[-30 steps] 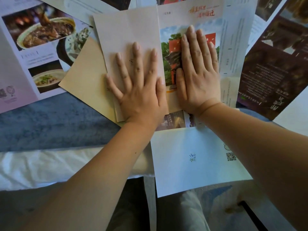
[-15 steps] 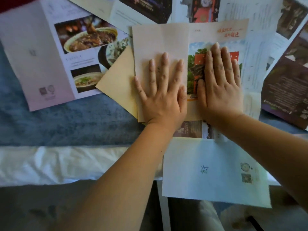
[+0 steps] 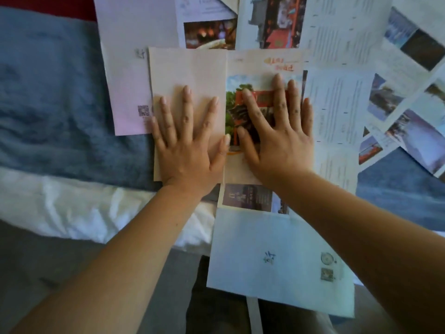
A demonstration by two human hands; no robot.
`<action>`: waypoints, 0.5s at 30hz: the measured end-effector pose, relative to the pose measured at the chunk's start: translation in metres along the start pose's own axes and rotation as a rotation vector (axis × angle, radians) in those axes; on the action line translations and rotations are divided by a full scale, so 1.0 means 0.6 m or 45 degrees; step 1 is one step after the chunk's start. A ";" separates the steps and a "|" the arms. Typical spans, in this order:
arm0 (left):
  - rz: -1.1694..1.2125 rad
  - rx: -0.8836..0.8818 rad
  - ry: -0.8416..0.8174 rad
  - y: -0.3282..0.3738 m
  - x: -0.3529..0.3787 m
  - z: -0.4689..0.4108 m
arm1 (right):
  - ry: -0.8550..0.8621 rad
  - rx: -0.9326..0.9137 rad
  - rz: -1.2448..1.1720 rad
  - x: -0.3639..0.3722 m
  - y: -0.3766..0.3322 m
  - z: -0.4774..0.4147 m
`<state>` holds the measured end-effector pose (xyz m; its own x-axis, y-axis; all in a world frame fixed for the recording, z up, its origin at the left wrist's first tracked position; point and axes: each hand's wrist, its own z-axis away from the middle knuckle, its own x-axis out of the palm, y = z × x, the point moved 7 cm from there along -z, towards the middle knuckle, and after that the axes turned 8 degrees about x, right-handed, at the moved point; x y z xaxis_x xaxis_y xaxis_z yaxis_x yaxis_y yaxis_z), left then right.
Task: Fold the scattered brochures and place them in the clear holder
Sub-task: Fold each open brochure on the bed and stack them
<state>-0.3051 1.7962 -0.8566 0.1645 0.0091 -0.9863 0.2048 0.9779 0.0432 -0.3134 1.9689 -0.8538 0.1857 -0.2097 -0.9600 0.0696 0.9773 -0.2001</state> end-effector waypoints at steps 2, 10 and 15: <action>0.052 -0.062 0.028 -0.009 -0.001 0.002 | 0.006 0.008 -0.007 0.000 -0.002 0.002; 0.316 -0.090 0.162 -0.005 -0.013 -0.002 | -0.059 -0.022 -0.148 -0.002 -0.001 -0.003; 0.460 0.046 0.054 0.032 -0.021 -0.006 | -0.163 -0.096 -0.234 -0.004 0.005 -0.002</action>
<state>-0.3065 1.8159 -0.8437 0.1927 0.3619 -0.9121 0.1750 0.9019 0.3949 -0.3150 1.9722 -0.8524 0.3000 -0.3816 -0.8743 0.0410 0.9208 -0.3879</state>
